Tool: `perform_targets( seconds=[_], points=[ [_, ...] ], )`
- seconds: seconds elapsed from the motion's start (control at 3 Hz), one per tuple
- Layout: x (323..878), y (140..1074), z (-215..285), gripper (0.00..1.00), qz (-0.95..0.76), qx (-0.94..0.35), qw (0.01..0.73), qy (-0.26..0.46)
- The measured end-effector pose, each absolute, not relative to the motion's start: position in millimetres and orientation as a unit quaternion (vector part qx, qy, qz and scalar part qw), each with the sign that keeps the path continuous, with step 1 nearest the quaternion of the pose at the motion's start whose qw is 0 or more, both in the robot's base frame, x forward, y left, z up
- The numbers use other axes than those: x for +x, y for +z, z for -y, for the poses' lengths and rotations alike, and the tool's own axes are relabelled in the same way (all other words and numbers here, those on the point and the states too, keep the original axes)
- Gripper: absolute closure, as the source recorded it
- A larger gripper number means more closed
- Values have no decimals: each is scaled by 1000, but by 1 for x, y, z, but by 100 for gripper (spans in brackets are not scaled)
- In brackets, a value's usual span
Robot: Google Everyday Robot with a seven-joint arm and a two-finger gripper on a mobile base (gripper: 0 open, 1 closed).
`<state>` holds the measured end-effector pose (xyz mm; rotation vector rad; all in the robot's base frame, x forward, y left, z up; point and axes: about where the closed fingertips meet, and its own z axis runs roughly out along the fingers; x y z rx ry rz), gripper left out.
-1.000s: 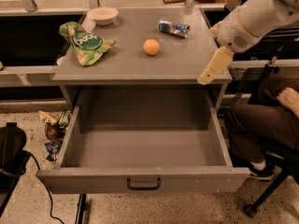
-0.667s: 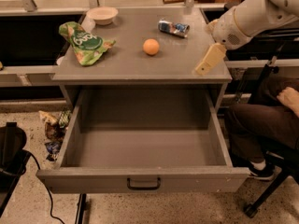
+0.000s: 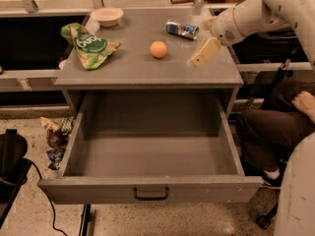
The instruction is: Place orange into top drawer
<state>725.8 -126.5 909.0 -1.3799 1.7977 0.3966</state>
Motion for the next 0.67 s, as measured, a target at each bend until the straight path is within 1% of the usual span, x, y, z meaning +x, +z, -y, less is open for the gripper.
perform_targets(
  seconds=[0.33,0.67],
  points=[
    [726,909,126,0,-713,-547,408,157],
    [744,904,117,0,-721,-528,419,160]
  ],
)
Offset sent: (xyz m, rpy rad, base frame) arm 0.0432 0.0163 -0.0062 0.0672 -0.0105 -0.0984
